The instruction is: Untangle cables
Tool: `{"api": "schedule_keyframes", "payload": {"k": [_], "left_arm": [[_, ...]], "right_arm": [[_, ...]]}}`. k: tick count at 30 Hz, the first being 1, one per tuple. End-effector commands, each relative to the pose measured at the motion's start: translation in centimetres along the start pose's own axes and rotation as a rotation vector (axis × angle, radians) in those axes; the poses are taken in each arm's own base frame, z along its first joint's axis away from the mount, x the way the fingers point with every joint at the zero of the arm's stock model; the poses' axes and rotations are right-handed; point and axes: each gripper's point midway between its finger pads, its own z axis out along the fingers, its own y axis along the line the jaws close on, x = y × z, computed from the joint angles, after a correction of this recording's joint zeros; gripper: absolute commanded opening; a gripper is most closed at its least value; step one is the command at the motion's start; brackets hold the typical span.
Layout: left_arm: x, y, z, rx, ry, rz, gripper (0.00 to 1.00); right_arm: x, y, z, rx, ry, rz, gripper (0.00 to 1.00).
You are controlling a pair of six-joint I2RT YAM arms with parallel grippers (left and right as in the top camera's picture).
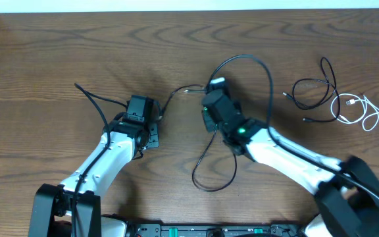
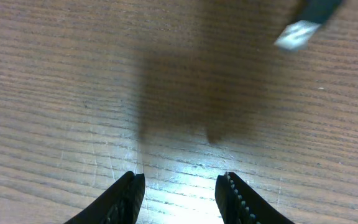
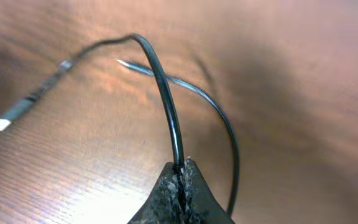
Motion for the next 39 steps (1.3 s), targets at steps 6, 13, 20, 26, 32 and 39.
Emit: {"api": "schedule_keyframes", "payload": {"k": [6, 13, 20, 26, 32, 39], "left_arm": [[0.5, 0.6, 0.4, -0.028, 0.016, -0.008, 0.43], [0.5, 0.6, 0.4, -0.028, 0.017, -0.008, 0.43], [0.5, 0.6, 0.4, -0.028, 0.016, -0.008, 0.43], [0.5, 0.7, 0.4, -0.029, 0.017, -0.008, 0.43], [0.6, 0.7, 0.5, -0.03, 0.021, -0.007, 0.43], [0.6, 0.7, 0.6, -0.03, 0.023, -0.007, 0.43]], "right_arm": [[-5.0, -3.8, -3.6, 0.07, -0.139, -0.155, 0.01], [-7.8, -9.2, -6.3, 0.234, -0.213, -0.16, 0.01], [-8.0, -16.3, -7.5, 0.486, -0.172, -0.194, 0.01], [-6.4, -20.4, -7.5, 0.543, -0.107, -0.117, 0.01], [-4.1, -24.1, -8.0, 0.604, -0.045, 0.046, 0.01], [-0.7, -29.0, -9.0, 0.701, 0.019, 0.263, 0.01]]}}
